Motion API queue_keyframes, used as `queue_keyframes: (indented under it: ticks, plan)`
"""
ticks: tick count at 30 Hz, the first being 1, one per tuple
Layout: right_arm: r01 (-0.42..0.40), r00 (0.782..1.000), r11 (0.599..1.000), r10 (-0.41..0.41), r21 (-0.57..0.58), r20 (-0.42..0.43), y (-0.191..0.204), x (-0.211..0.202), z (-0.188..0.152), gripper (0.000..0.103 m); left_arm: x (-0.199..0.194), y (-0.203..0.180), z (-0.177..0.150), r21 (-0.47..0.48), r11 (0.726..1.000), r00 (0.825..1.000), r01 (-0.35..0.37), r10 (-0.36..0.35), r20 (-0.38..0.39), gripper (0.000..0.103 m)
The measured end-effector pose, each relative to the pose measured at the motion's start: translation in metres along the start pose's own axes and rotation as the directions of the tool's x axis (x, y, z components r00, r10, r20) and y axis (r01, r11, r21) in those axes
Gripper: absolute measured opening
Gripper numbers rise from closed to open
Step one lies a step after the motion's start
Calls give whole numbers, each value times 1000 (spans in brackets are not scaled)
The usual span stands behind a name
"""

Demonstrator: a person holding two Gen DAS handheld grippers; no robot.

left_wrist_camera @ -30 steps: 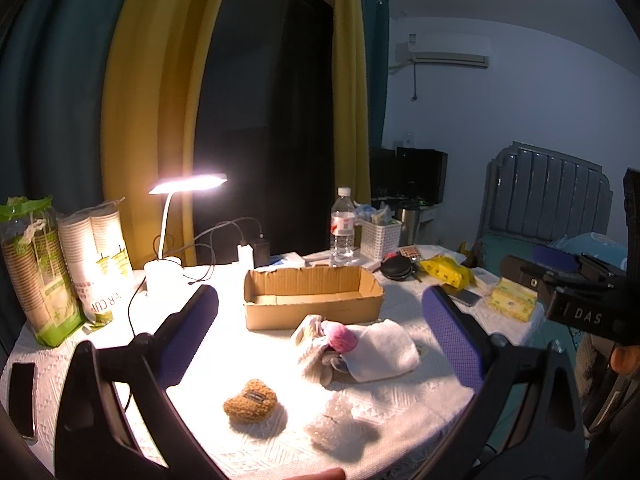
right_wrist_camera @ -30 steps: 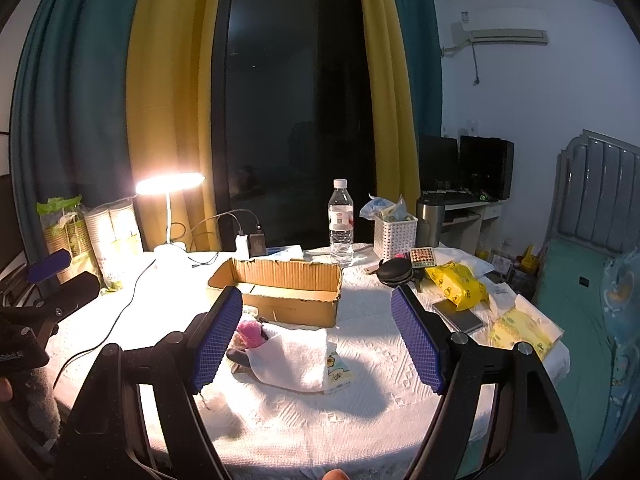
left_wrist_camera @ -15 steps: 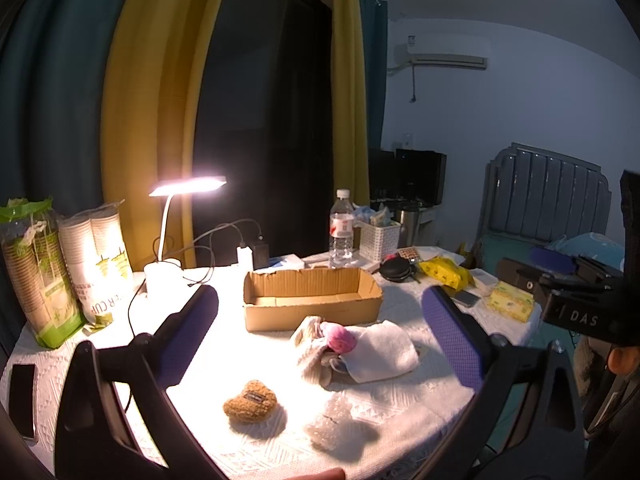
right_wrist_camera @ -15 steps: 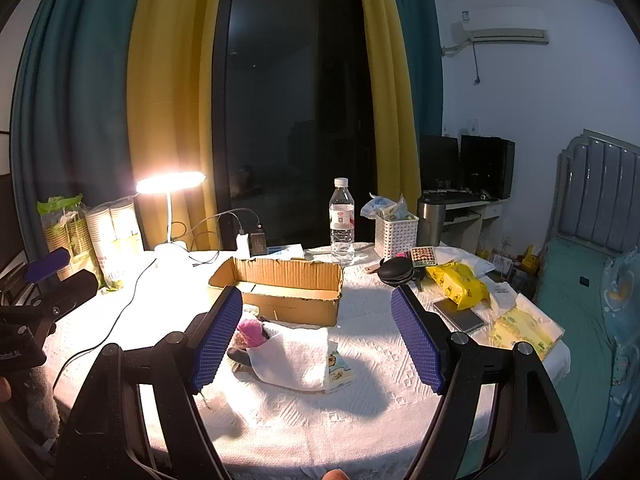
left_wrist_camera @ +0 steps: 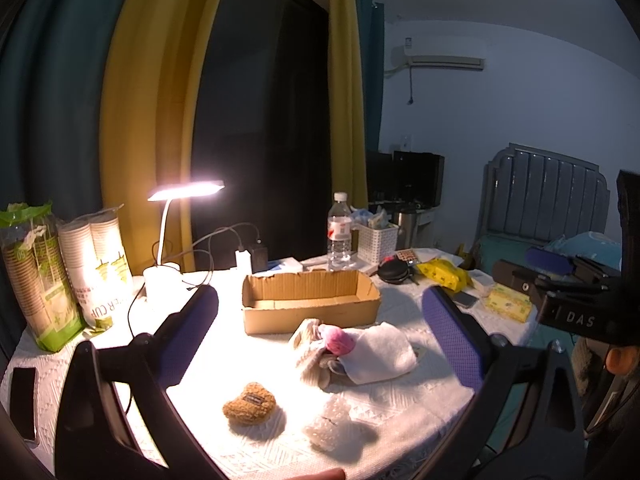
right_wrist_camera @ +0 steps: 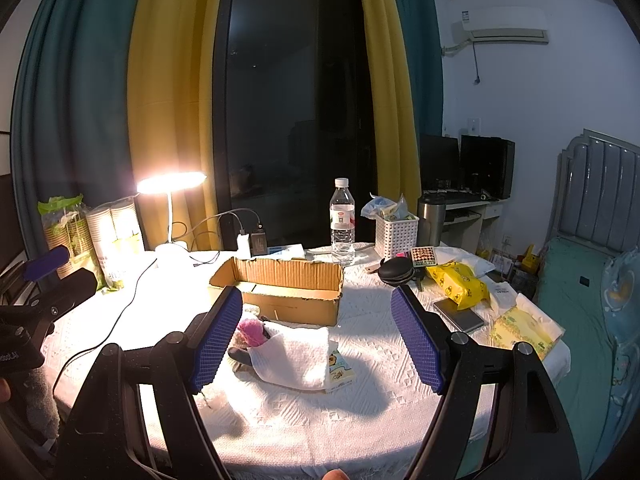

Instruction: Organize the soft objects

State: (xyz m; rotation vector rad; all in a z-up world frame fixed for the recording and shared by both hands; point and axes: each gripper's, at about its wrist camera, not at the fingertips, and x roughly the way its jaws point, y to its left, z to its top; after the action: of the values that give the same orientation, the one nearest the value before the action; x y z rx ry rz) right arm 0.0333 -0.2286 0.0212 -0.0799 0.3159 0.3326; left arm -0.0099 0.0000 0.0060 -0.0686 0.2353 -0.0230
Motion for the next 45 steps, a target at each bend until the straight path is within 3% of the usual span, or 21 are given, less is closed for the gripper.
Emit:
queue_keyframes:
  ticks: [20, 30, 36, 45]
  plan:
    - [-1, 1000, 1000, 1, 5, -2, 3, -1, -4, 80, 0, -3, -1, 17, 1000, 1000, 6, -6, -3, 102]
    - [-9, 997, 999, 11, 33, -78, -3, 25, -25, 80, 29, -6, -31, 28, 1000, 991, 13, -9, -130, 102]
    - [-17, 990, 998, 24, 53, -136, -10, 47, -38, 80, 55, -4, -58, 32, 999, 974, 19, -12, -228, 102]
    - [-25, 971, 996, 44, 82, -236, -16, 82, -60, 80, 102, -8, -103, 35, 997, 915, 67, -47, -400, 102]
